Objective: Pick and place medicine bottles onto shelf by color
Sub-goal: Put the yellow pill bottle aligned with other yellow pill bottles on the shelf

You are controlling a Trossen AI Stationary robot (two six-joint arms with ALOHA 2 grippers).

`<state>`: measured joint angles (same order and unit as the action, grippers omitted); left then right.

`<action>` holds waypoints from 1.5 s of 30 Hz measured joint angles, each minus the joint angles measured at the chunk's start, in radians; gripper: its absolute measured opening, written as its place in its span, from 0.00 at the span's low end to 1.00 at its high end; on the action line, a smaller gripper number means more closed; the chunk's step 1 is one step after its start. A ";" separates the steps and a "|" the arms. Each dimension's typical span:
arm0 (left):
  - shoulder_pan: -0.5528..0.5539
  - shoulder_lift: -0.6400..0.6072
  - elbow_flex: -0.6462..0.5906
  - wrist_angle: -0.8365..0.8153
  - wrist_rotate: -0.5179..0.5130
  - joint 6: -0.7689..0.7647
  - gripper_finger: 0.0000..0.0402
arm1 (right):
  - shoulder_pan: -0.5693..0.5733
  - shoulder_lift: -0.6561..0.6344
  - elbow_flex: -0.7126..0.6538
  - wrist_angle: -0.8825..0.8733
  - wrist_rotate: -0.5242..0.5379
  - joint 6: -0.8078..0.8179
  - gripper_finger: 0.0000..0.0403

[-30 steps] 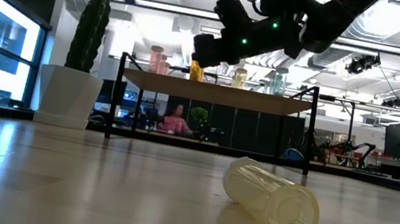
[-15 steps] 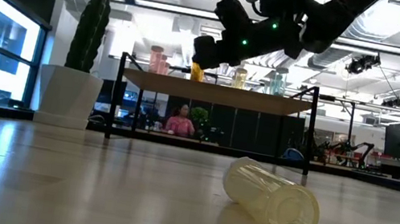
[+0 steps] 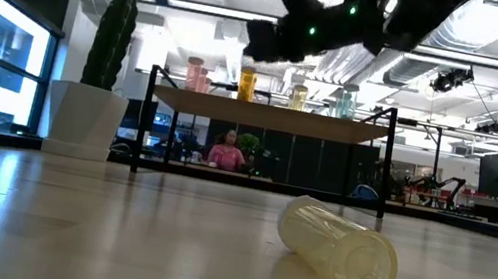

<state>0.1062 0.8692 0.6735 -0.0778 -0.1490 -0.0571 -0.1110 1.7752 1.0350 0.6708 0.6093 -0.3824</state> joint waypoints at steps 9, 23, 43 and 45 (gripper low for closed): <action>0.000 0.000 0.000 -0.072 -0.002 0.017 0.45 | 0.104 -0.080 0.000 -0.096 0.082 0.010 0.41; -0.006 0.001 0.000 -0.199 -0.068 -0.007 0.45 | 0.191 -0.181 0.000 -0.503 -0.011 0.297 0.41; -0.010 0.001 0.000 -0.276 -0.063 -0.047 0.45 | 0.464 -0.188 0.000 -0.600 -0.124 0.781 0.41; -0.010 0.002 0.000 -0.279 -0.063 -0.048 0.45 | 0.502 -0.188 0.000 -0.600 -0.100 0.847 0.41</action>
<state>0.0963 0.8707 0.6735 -0.3569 -0.2123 -0.1047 0.3905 1.5867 1.0351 0.0704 0.5089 0.4647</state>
